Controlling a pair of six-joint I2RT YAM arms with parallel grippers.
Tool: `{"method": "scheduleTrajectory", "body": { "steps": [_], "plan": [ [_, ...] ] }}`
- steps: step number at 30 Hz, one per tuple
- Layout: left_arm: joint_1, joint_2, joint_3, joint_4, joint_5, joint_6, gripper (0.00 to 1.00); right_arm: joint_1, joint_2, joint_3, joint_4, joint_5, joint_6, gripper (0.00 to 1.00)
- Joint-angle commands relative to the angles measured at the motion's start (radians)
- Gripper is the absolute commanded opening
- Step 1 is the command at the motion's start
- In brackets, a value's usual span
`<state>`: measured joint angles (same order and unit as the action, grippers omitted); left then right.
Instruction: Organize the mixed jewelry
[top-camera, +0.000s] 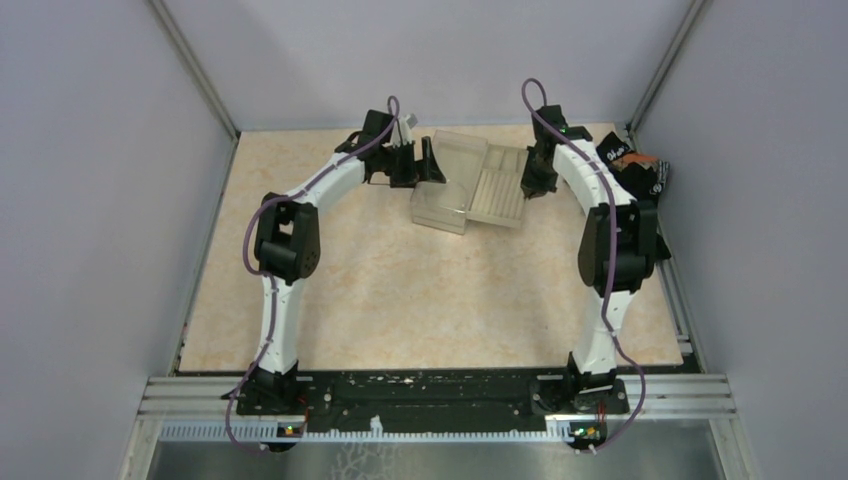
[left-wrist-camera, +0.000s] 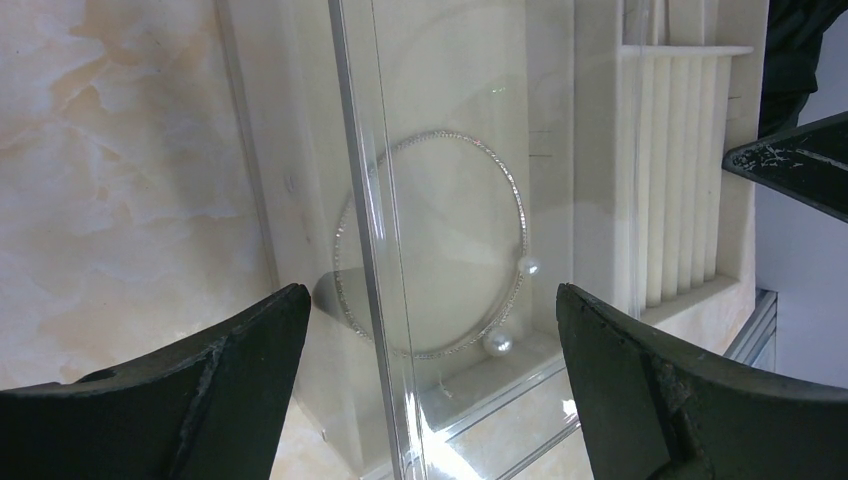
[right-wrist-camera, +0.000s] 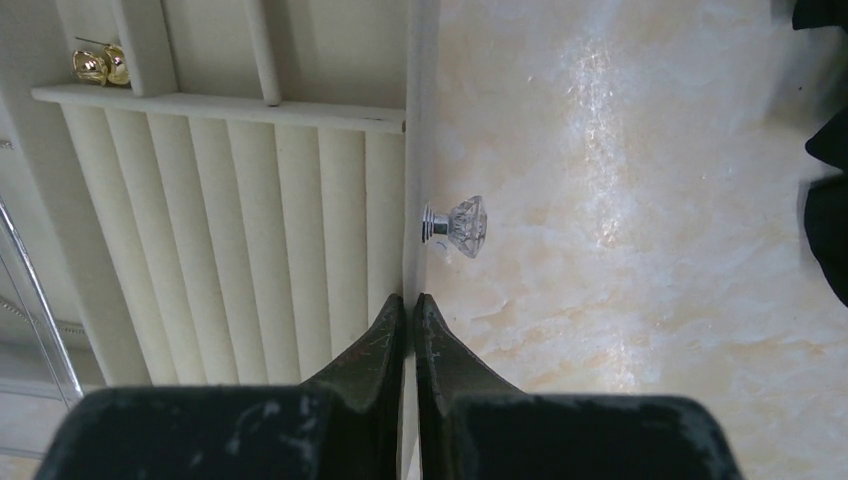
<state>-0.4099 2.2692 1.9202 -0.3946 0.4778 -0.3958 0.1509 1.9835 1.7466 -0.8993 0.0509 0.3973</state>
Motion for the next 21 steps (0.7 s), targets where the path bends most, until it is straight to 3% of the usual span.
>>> {"method": "scheduleTrajectory", "body": {
  "steps": [1,21],
  "plan": [
    [-0.003,0.021,0.035,-0.007,0.017,0.019,0.99,0.019,-0.096,-0.022,0.058,-0.046,0.022,0.00],
    [-0.004,-0.049,-0.116,-0.005,0.042,0.033,0.99,0.022,-0.187,-0.099,0.109,-0.123,-0.013,0.00]
  ]
}}
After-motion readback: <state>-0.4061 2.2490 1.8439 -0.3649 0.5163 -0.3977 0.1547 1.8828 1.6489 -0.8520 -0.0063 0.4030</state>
